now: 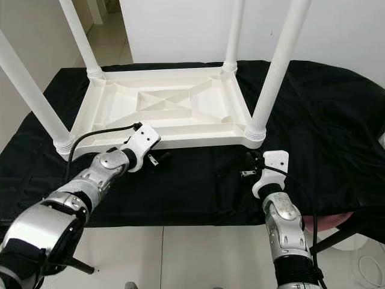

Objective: Building children table

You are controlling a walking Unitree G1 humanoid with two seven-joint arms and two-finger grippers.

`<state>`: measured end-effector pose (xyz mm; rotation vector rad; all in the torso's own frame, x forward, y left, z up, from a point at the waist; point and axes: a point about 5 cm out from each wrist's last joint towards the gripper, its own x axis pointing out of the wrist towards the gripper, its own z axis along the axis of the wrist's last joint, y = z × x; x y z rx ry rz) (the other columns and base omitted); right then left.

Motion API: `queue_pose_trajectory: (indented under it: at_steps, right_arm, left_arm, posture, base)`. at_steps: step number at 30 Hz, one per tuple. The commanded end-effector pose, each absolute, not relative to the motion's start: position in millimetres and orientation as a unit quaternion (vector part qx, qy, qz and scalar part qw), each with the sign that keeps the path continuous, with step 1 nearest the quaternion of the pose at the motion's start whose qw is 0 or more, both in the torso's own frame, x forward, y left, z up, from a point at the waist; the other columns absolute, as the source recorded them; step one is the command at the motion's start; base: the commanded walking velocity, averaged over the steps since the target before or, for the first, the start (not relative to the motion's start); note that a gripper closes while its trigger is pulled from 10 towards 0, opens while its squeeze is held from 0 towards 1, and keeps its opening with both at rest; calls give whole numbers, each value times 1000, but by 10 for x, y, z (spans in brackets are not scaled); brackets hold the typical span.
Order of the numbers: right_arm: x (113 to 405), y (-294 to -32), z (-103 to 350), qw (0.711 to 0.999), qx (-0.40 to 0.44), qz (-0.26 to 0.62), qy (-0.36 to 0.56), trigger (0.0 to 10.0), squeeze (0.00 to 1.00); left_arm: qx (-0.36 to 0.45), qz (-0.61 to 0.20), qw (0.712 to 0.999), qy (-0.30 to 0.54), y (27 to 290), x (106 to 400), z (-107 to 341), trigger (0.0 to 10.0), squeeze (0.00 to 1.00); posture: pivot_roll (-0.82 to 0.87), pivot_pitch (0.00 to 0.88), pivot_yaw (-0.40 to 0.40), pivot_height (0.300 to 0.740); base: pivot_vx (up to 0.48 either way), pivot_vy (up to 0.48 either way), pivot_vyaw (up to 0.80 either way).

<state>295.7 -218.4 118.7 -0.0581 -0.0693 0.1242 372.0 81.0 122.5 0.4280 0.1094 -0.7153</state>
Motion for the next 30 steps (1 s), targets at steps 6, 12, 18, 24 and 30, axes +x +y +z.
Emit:
queue_pose_trajectory:
  at_steps: [6, 12, 18, 24, 30]
  right_arm:
    - [2999, -2164, 1166, 998, -26, 59, -28, 10000, 0]
    - [3029, -2135, 1168, 997, -24, 62, -29, 10000, 0]
    - [3050, -2112, 1186, 997, -23, 66, -31, 10000, 0]
    - [3035, -2081, 1184, 997, -17, 66, -33, 10000, 0]
    - [2992, -1985, 1154, 997, -6, 74, -32, 10000, 0]
  left_arm:
    - [155, -684, 713, -7, 509, 3293, 1657, 10000, 0]
    - [145, -676, 718, -79, 447, 3291, 2080, 10000, 0]
    - [163, -593, 784, -83, 553, 3591, 2200, 10000, 0]
    - [178, -510, 840, -49, 656, 3775, 2132, 10000, 0]
    - [183, -419, 889, -2, 764, 3905, 1984, 10000, 0]
  posture:
    - [-151, 6, 90, 740]
    - [-144, 5, 82, 740]
    - [-145, 7, 76, 740]
    - [-147, 12, 73, 740]
    - [-154, 16, 71, 740]
  base:
    - [0, 0, 0]
    - [0, 0, 0]
    - [0, 0, 0]
    - [0, 0, 0]
    - [0, 0, 0]
